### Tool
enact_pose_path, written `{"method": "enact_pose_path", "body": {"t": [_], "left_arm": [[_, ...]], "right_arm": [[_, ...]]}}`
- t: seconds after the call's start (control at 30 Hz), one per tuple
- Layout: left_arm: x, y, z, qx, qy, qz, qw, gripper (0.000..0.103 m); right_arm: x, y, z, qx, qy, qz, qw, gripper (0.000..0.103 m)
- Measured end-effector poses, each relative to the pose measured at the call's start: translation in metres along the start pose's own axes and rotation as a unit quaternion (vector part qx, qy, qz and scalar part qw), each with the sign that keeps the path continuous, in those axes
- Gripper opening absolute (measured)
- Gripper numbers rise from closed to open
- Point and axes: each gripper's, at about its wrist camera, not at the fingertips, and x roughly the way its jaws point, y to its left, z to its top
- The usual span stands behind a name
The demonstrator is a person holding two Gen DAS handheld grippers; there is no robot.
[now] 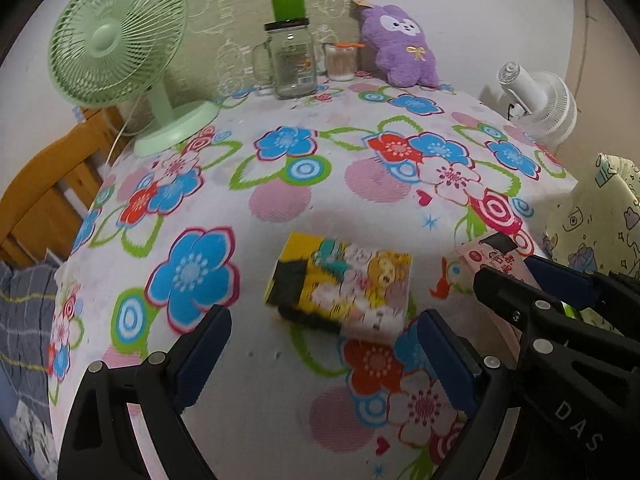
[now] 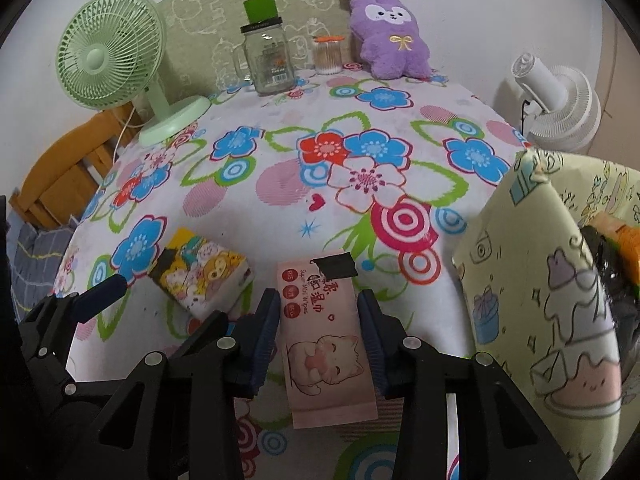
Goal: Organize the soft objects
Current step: 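Close right tool on the pink packet while left tool approaches the yellow cartoon box, then close left tool on the yellow cartoon box while right tool holds the pink packet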
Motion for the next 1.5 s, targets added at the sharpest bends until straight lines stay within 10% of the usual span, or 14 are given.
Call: {"method": "enact_pose_path", "body": {"t": [1.5], "left_arm": [[-0.018, 0.005, -0.014, -0.041, -0.003, 0.009, 0.9991, 0.078]], "right_arm": [[-0.01, 0.014, -0.004, -0.019, -0.003, 0.005, 1.0, 0.043]]}}
